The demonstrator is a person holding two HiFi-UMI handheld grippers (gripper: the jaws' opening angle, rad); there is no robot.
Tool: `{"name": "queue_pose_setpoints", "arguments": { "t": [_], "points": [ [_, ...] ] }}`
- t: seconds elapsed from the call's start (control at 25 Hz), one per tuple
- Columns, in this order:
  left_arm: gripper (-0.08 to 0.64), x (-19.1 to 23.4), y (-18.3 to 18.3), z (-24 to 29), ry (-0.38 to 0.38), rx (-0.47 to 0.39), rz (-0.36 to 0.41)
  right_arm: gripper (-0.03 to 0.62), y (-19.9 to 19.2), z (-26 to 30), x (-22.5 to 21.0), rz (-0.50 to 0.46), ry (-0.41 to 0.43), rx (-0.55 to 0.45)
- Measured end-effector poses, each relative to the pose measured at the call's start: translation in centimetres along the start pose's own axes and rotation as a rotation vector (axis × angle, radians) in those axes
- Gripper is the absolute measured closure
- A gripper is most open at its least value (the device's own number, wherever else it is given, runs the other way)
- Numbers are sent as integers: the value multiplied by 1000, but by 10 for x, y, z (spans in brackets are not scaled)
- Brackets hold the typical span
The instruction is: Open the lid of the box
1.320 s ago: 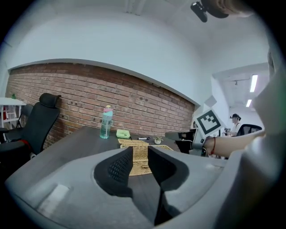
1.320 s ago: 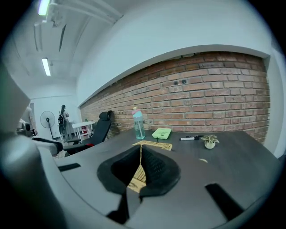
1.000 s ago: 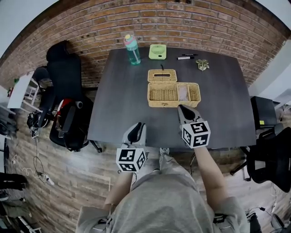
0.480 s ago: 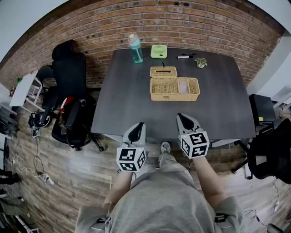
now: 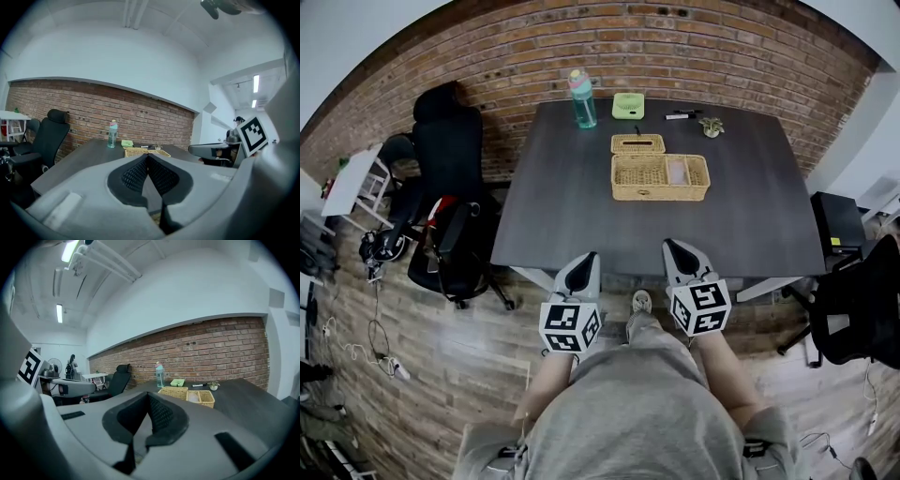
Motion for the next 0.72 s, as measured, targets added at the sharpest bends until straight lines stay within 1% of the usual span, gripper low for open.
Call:
{"name": "queue_pose_setpoints", "arguments": {
  "t": [0.12, 0.4, 0.52, 0.72],
  "points": [
    [541, -2, -3, -5, -3, 1, -1, 589, -1, -8, 6, -10, 0, -6],
    [541, -4, -7, -12, -9, 8, -5, 589, -4, -16, 15, -2, 13, -14],
    [541, -4, -6, -12, -13, 12, -6, 589, -3, -15, 17, 0, 30, -15],
    [541, -4, -6, -12, -20, 14, -11, 591, 1, -16, 21, -24, 39, -23]
  ]
}}
Point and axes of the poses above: the fingertips, and each gripper's own axes: z forward along the fingers, x to its left, y out of its top, the point moved 10 cm from there along -z, backward along the fingers, and after that the axes turned 10 degrees about -z, right-handed, at the moved point
